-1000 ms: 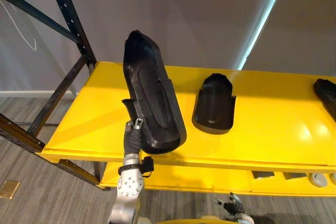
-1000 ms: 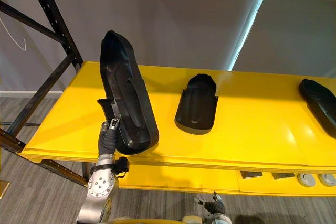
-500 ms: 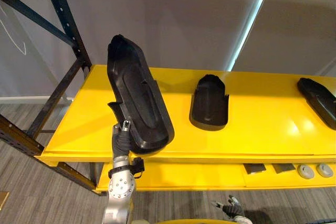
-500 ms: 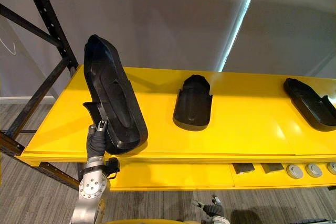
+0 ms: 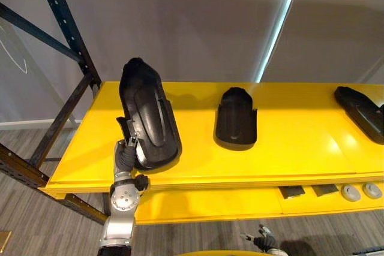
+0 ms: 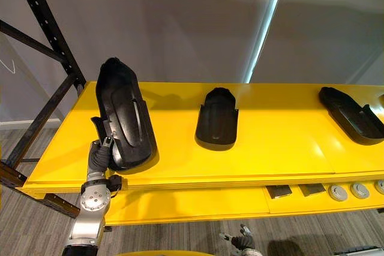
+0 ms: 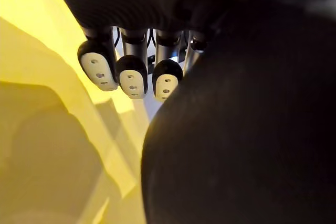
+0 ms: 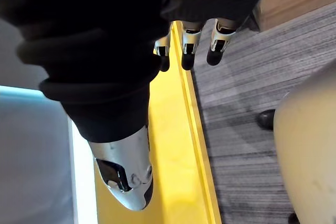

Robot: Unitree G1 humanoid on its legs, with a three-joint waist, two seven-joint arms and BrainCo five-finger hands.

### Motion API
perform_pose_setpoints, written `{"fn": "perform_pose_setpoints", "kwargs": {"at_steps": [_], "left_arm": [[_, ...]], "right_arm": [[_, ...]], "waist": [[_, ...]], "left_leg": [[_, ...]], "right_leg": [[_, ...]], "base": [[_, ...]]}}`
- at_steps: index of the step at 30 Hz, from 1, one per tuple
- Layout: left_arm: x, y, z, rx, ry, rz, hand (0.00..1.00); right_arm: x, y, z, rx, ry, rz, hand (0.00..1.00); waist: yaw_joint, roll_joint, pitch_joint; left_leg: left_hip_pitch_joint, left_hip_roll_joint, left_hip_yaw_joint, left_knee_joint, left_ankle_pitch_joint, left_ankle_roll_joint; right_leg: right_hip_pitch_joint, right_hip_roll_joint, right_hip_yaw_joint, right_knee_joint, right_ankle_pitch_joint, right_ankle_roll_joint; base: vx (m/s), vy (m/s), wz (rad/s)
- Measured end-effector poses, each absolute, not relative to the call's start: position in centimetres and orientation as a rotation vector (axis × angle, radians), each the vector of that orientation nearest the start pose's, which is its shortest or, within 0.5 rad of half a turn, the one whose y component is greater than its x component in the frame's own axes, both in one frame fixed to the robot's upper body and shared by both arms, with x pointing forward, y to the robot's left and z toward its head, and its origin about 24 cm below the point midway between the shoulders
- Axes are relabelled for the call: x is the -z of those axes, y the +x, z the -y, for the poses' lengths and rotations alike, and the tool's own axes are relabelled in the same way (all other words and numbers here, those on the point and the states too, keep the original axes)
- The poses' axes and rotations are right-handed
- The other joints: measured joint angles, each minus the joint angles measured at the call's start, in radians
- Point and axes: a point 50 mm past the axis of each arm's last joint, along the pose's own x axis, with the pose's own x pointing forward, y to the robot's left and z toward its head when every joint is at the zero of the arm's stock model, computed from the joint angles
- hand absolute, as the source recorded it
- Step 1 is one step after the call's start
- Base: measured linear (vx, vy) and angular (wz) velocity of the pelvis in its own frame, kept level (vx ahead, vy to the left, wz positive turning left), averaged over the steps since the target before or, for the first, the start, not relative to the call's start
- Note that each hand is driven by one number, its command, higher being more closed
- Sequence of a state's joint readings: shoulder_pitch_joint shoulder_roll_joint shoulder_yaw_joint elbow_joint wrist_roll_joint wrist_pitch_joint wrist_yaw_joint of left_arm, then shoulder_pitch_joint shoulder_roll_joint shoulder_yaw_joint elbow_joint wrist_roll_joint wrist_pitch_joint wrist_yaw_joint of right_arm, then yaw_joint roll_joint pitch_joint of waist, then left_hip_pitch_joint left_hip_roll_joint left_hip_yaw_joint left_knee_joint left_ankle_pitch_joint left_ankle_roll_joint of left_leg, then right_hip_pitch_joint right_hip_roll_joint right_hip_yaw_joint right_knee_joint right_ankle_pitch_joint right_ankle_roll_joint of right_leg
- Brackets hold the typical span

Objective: Walk over and take plastic housings, then place them on the shelf

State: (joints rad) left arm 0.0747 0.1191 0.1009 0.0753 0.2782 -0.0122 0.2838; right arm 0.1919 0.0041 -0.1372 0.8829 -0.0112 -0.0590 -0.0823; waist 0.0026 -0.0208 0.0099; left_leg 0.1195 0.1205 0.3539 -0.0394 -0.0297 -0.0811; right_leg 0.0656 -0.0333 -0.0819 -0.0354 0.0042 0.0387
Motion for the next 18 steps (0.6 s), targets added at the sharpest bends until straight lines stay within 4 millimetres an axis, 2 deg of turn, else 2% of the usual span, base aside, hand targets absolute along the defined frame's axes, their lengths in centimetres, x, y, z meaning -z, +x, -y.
{"fn": "perform_pose_setpoints", "kwargs": {"at_steps": [7,12,18], "left_arm": [[-1.2,24.1,-24.3,-0.397,0.527,-0.173,1.0],[-0.8,24.5,-25.1,-0.399,0.585,-0.215,1.0],[-1.4,25.6,-26.4,-0.394,0.682,-0.229,1.0]], "right_arm": [[15.5,9.3,18.2,0.228,0.014,-1.012,0.0],[15.5,9.5,18.4,0.222,0.004,-1.013,0.0],[15.4,9.8,18.4,0.2,-0.001,-1.005,0.0]], "waist": [[-0.016,0.014,0.009],[-0.015,0.017,0.012],[-0.017,0.015,0.026]], "left_leg": [[0.0,-0.008,0.001,-0.018,0.011,0.001],[0.0,-0.012,0.004,-0.026,0.015,0.003],[0.0,-0.019,0.004,-0.033,0.017,0.005]], "right_leg": [[-0.012,0.007,0.005,-0.001,0.005,-0.002],[-0.021,0.008,0.013,-0.001,0.011,-0.004],[-0.028,0.003,0.018,-0.001,0.012,-0.002]], "base": [[-0.02,-0.012,-0.01],[-0.04,-0.014,-0.04],[-0.03,-0.001,-0.01]]}}
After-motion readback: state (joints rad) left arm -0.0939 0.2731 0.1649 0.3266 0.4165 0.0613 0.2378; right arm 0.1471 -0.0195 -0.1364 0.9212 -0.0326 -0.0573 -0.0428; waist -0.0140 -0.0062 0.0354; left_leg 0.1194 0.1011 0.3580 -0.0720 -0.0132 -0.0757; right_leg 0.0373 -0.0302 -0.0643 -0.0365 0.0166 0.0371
